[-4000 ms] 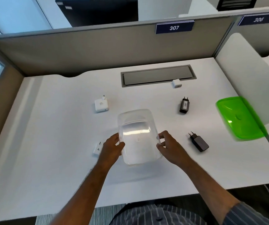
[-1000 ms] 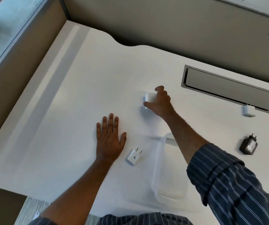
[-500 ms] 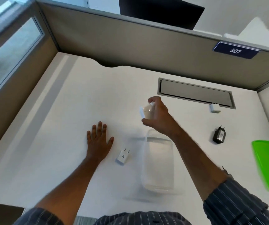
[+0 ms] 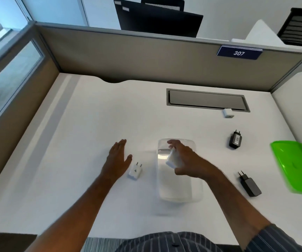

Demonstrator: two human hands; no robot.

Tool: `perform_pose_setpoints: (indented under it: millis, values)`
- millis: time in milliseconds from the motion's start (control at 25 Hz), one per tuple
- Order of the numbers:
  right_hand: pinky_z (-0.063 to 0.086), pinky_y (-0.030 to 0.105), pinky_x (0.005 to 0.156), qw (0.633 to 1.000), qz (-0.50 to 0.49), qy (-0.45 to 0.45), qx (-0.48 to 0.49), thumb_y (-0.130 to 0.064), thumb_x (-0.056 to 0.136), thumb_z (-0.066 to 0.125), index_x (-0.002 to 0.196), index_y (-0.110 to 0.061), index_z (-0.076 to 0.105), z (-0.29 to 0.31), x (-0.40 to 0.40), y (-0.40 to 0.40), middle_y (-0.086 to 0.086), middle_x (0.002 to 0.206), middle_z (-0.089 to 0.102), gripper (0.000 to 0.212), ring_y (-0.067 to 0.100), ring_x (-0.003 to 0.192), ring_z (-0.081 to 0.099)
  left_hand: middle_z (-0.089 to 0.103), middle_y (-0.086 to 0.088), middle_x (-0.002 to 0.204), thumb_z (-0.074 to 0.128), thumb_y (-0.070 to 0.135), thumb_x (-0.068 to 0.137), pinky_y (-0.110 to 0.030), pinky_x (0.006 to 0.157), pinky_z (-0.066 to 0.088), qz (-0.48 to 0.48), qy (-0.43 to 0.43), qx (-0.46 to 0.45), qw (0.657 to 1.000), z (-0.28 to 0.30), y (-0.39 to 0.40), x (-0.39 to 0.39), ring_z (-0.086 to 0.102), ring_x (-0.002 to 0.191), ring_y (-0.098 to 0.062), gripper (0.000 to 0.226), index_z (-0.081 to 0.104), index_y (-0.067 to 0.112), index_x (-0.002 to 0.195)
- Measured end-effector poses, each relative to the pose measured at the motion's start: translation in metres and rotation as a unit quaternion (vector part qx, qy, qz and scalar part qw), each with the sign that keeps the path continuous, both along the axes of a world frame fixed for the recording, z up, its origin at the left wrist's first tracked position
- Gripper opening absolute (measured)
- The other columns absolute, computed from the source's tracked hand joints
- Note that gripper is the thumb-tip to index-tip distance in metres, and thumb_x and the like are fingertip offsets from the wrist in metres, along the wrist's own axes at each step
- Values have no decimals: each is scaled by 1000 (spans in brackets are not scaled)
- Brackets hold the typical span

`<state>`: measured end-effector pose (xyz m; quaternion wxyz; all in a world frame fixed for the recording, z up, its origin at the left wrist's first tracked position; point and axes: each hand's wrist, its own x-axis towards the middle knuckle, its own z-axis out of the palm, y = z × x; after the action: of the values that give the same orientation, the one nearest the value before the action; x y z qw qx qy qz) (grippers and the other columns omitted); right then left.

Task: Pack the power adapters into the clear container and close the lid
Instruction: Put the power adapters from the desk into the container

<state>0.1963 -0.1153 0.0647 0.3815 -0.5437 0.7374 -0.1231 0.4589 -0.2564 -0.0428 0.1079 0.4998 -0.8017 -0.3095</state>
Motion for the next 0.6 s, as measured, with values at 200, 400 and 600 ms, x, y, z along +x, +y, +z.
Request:
perform_pose_setpoints:
  millis: [200, 400, 600]
  values:
    - [49, 42, 100, 997, 46, 12, 69, -16, 60, 71, 142, -45, 23, -28, 13, 24, -14, 140, 48, 99, 21, 125, 48, 47, -2, 155, 61, 31, 100, -37, 118, 40, 5, 94, 64, 994, 26, 47, -33, 48, 138, -22, 56, 44, 18, 151]
    - [46, 34, 99, 992, 89, 23, 90, -6, 68, 74, 148, -35, 24, -44, 22, 30, -7, 144, 44, 98, 20, 125, 44, 55, 12, 136, 60, 42, 99, -29, 92, 52, 20, 94, 183, 979, 26, 80, -47, 64, 104, -9, 47, 46, 28, 142]
    - [49, 33, 90, 984, 133, 42, 108, -5, 70, 81, 150, -29, 20, -58, 28, 33, 1, 146, 38, 103, 24, 124, 46, 61, 8, 113, 60, 46, 99, -28, 75, 64, 35, 123, 261, 957, 23, 97, -49, 73, 84, -11, 49, 47, 24, 140]
